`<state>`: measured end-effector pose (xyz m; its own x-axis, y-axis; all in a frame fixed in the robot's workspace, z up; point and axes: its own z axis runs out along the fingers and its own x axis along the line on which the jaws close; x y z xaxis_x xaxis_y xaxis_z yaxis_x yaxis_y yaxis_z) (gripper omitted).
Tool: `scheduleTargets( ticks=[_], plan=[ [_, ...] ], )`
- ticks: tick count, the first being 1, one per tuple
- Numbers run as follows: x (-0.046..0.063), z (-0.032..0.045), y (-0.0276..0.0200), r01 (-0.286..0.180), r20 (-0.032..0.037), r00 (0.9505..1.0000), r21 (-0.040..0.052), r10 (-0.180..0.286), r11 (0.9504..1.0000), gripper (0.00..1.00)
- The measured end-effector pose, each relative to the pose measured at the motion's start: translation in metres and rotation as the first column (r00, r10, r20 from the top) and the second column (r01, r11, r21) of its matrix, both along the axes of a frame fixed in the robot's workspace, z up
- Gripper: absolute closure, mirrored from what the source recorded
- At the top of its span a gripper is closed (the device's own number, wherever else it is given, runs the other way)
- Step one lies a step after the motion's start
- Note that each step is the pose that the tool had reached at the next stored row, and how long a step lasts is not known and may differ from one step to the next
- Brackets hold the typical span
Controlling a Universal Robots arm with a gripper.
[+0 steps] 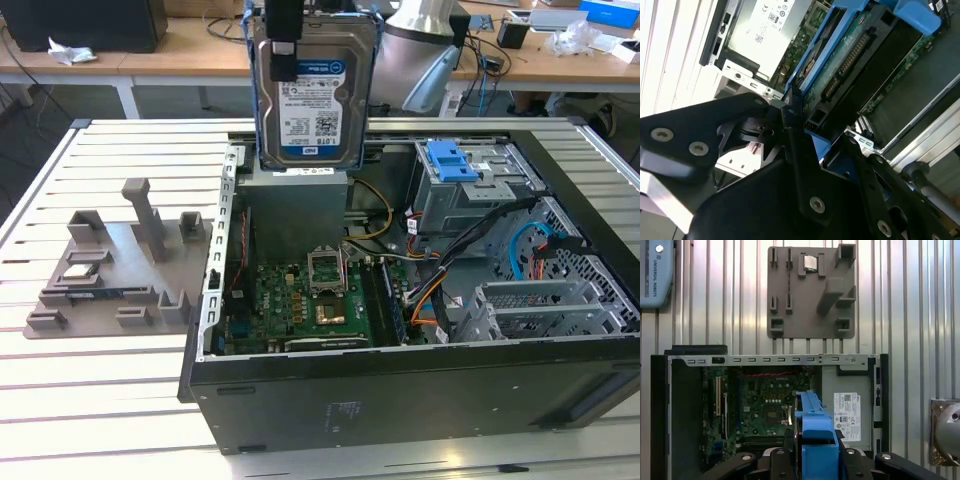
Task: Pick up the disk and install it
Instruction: 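Pick up the disk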
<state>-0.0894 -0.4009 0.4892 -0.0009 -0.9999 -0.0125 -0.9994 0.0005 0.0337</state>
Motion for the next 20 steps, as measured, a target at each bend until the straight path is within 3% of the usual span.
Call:
scheduleTargets(
  ticks=[2, 6, 20],
  plan=[
    [0.005, -0.0004, -0.0008, 0.000, -0.0001, 1.0000, 0.0002, 0.000, 1.0000, 0.63],
    [0.026, -0.0011, -0.0027, 0.000, -0.0010, 1.0000, 0.0000, 0.000, 1.0000, 0.63],
    [0.062, -0.0028, -0.0070, 0.000, -0.0019, 1.0000, 0.0000, 0.000, 1.0000, 0.63]
  ],
)
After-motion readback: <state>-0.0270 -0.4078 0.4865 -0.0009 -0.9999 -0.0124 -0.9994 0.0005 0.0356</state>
